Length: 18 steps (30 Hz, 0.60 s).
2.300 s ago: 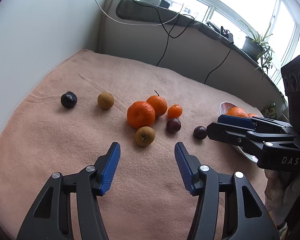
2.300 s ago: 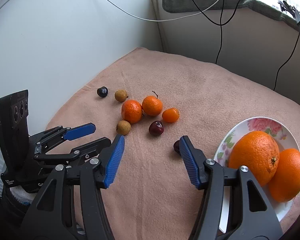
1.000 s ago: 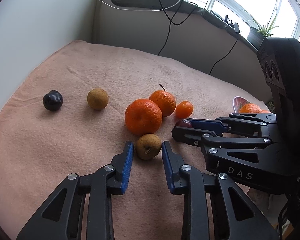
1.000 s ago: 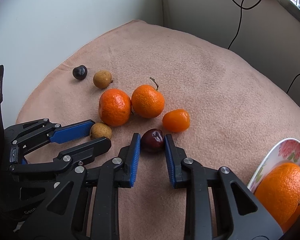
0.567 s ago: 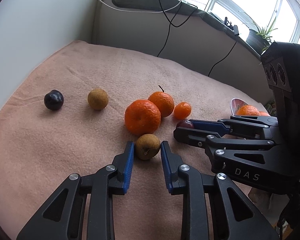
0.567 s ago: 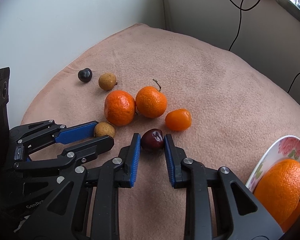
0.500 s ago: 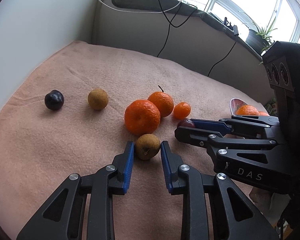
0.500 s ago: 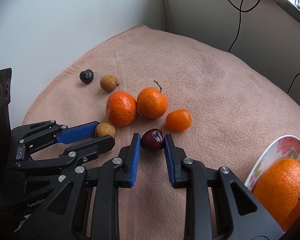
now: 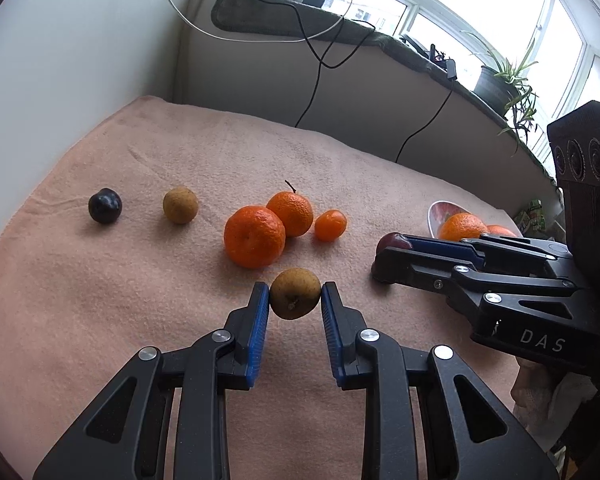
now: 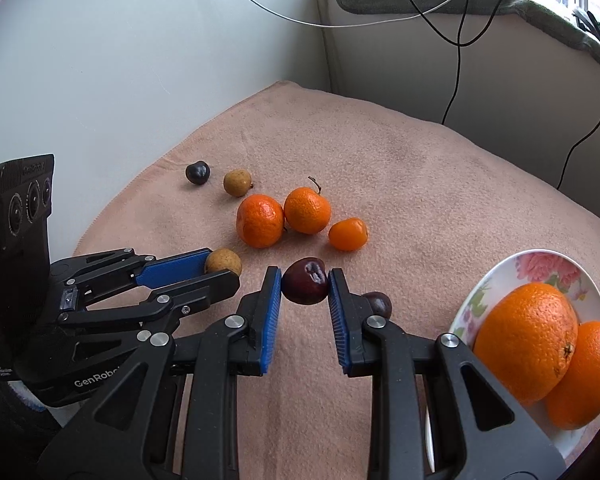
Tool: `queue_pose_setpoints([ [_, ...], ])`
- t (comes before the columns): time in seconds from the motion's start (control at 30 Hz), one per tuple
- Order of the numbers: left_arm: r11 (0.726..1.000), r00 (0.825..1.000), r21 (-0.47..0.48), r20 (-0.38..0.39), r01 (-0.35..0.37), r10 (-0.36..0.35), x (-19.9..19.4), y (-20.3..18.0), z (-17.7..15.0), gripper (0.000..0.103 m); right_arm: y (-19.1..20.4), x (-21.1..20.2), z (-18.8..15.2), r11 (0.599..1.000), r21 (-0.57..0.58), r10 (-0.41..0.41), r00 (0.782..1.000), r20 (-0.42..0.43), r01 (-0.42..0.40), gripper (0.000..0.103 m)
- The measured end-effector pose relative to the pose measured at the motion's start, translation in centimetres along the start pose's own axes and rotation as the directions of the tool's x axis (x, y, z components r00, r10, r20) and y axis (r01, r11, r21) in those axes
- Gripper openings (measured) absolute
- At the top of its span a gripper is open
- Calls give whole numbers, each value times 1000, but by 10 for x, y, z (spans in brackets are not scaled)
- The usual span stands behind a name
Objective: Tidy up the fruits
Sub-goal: 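Close the right gripper on the cherry and lift while the left gripper grasps a brown longan, then carry the cherry and longan into the floral plate and open both grippers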
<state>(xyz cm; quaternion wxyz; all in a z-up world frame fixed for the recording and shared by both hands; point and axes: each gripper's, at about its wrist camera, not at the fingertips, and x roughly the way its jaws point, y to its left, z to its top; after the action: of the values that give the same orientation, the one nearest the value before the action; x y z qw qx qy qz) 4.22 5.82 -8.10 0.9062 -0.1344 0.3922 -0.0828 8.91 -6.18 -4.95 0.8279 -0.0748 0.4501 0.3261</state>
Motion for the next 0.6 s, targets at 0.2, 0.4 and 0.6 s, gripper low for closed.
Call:
queue_pose_setpoints([
  [0.2,999,999,18,16,39,-39,-7,-16,4,25,-12,-33,-15,999,41,5,999,45,-7,25],
  [0.4,996,996,42,22,81,-82,-12,-37,2,25,-28,-55,-30,996,94,-16,997,79,9,25],
  [0.6,989,992,72,12,127,-128,-12,-59,-1,25,-45,-76,-50,987,159,-52,994,100,36,25],
])
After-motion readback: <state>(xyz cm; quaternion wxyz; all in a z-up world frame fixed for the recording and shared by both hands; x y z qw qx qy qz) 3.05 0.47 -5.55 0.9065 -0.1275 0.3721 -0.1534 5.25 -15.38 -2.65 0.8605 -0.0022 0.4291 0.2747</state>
